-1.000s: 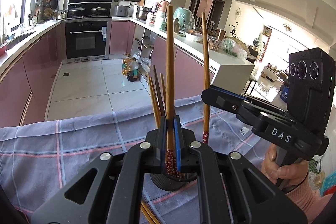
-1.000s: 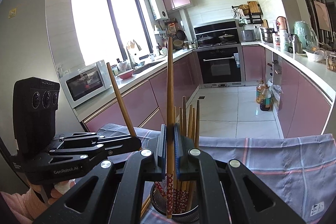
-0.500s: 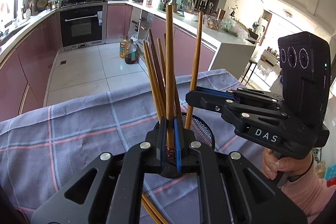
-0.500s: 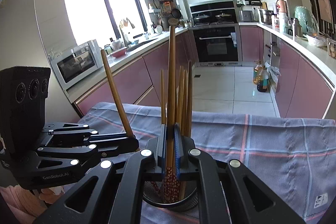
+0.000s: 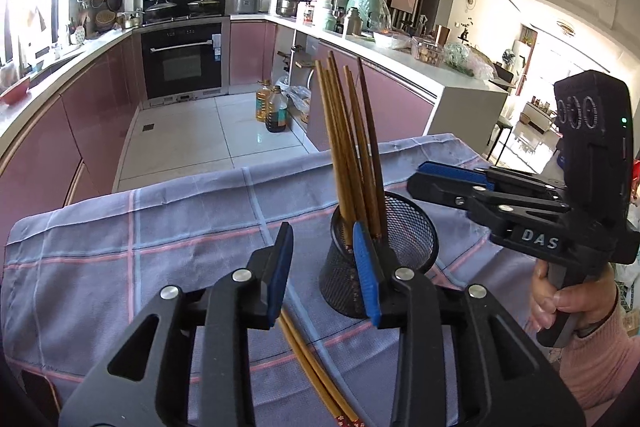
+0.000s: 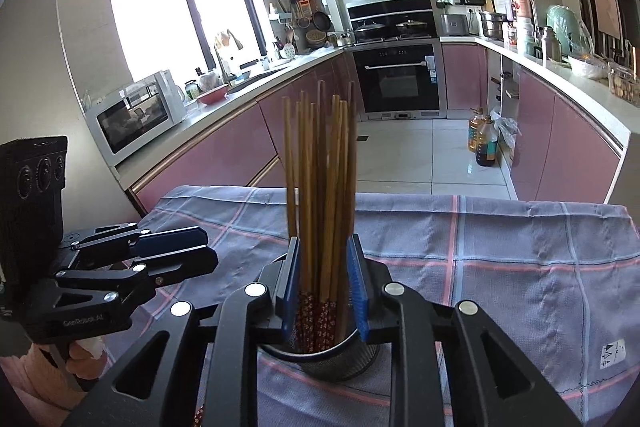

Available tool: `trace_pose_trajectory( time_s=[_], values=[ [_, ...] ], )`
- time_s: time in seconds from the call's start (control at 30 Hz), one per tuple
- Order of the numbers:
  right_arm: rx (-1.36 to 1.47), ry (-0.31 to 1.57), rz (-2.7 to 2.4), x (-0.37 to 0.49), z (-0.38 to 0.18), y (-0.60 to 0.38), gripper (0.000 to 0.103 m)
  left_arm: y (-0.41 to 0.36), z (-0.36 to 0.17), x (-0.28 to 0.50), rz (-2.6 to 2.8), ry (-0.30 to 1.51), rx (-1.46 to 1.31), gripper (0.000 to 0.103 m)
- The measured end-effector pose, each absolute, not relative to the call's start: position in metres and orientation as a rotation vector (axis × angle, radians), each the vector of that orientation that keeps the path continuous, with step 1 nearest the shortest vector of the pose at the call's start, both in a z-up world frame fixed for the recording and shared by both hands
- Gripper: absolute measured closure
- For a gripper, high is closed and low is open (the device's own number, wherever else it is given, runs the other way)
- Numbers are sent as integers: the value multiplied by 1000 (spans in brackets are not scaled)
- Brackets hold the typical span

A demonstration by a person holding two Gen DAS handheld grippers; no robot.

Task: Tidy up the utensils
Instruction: 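Open both grippers and return them to the last two chopsticks, then grasp one remaining chopstick with the left gripper while the right gripper grasps the other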

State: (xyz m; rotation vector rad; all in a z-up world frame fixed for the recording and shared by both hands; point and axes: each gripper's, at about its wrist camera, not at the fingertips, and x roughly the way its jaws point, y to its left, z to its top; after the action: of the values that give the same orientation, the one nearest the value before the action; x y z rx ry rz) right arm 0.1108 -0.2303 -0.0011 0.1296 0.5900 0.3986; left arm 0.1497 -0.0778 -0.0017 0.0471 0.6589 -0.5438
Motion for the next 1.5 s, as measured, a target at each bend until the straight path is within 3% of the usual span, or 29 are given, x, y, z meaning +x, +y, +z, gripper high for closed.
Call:
trace_pose_trajectory(
  time_s=[0.1, 0.17, 0.3, 0.57, 0.93, 1.33, 1.5],
  values=[
    [93, 565, 457, 88, 1, -221, 75, -60, -3, 135, -504, 641, 43, 67],
    [83, 583, 499, 76, -6, -210, 72, -51, -8, 126, -485, 642, 41, 58],
    [87, 694, 553, 71, -38, -187, 72, -32, -28, 113, -427, 679, 41, 50],
    [61, 862, 529, 77, -96, -151, 72, -4, -69, 104, -333, 764, 24, 44],
    [-8, 881, 465, 72, -104, -140, 72, -7, -85, 97, -352, 795, 12, 41],
    [20, 921, 422, 77, -104, -157, 81, -30, -95, 103, -436, 840, 48, 42],
    [6, 932, 408, 81, -103, -166, 81, -45, -103, 112, -467, 875, 68, 45]
  ],
)
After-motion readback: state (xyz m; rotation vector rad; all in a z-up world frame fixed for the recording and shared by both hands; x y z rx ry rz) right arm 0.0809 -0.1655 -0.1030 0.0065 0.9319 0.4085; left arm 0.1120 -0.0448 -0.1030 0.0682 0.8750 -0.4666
